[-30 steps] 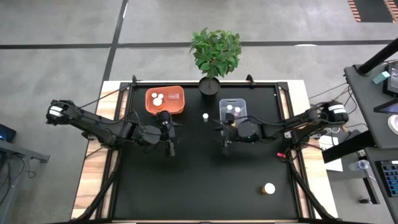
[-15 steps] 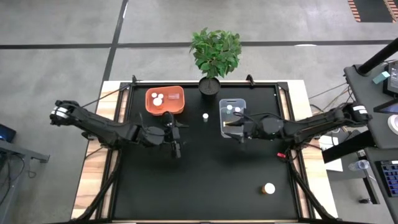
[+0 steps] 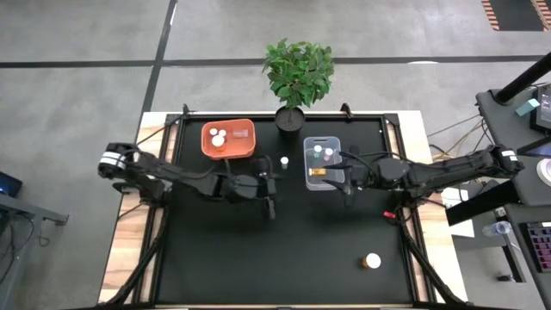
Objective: Pick and place medicine bottles into bin by pill shape (circle, oval)
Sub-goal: Put the blue tablet pill bottle into the orange bin
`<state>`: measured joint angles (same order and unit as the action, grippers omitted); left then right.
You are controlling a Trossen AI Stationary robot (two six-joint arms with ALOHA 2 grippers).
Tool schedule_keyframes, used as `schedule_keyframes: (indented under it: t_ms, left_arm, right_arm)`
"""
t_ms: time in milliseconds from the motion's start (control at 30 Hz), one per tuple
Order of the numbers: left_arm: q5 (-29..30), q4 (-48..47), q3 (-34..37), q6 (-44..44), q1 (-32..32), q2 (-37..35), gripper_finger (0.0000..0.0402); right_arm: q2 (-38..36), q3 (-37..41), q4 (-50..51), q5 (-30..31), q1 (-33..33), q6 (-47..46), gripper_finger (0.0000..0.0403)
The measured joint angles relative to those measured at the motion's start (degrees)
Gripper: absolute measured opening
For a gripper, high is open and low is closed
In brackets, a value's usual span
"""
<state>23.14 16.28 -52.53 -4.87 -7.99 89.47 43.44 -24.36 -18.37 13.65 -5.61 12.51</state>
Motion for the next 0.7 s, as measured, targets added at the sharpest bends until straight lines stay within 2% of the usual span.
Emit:
schedule_keyframes:
  t_ms: [133, 433, 700]
  left_arm:
    - [-0.65, -0.61, -2.55, 0.14, 2.52, 4.16, 0.0233]
    - [-8.08, -0.87, -3.63, 3.82, 10.92, 8.01, 0.0233]
    - [-8.96, -0.33, -3.46, 6.11, 15.33, 13.44, 0.0233]
  right_arm:
    - [-0.22, 0.1, 0.76, 0.01, -0.01, 0.79, 0.0176]
    - [0.83, 0.52, 1.36, 0.0, 0.0, 0.92, 0.0176]
    - [1.55, 1.16, 1.38, -0.02, 0.0, 0.07, 0.0176]
